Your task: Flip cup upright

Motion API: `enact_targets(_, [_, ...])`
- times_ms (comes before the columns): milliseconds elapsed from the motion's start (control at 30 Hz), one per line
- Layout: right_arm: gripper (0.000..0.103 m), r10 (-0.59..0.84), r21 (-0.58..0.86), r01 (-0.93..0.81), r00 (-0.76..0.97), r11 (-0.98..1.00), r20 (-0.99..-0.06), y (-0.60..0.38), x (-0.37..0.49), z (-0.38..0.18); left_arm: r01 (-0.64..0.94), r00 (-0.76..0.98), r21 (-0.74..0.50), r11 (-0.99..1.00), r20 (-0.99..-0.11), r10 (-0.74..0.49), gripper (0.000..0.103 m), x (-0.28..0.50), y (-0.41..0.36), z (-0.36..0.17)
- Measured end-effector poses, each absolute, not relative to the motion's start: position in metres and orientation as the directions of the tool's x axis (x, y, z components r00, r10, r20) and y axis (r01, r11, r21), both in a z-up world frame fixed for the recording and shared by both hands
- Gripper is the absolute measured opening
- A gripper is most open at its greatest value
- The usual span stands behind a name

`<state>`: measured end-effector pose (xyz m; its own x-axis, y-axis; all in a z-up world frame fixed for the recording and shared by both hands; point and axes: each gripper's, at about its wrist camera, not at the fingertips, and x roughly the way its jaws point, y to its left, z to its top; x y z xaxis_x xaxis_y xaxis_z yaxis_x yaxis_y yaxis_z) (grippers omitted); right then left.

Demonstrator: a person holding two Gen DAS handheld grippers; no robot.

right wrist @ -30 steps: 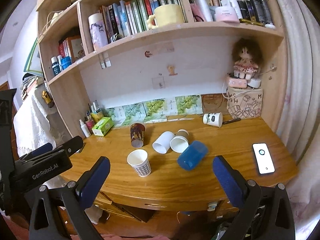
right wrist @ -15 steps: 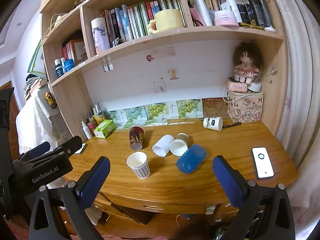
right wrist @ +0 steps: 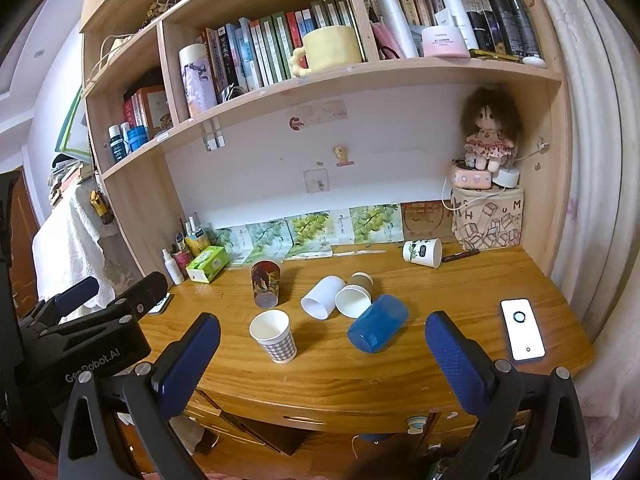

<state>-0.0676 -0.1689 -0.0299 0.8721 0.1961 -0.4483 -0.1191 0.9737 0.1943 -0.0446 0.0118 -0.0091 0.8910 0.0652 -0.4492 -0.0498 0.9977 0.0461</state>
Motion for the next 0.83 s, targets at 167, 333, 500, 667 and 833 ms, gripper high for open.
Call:
enact_targets(167, [0.103,0.197,0.197,-0.117,0.866,0.973,-0.459,-0.1697,-0.0653,-0.0311,-0.037,0.889,0.053,0.998,-0.455,0.057,0.103,-0.0425,0.0086,-0.0099])
enact_targets(333, [0.103,0.198,0.198,-0.116,0.86,0.973,-0.47,-0.1689,-0.0626,-0.0322,-0.03,0.887,0.055,0.998,-0.458,0.052,0.103,-0.0416,0.0072,-0.0097])
enact_targets(500, [0.103,0.198,0.198,-0.116,0.859,0.973,-0.473,-0.1689,-0.062,-0.0325,-0.029,0.886,0.055,0.998,-0.46,0.051,0.103,-0.0412,0.0071,-0.0098])
enact_targets(667, [0.103,0.201,0.202,-0.115,0.853,0.973,-0.482,-0.1681,-0.0611,-0.0348,-0.027,0.885,0.052,0.998,-0.464,0.048,0.103,-0.0408,0.007,-0.0118])
enact_targets(833, [0.103,0.203,0.199,-0.119,0.851,0.973,-0.484,-0.1658,-0.0615,-0.0363,-0.029,0.879,0.05,0.998,-0.473,0.049,0.103,-0.0386,0.0088,-0.0131])
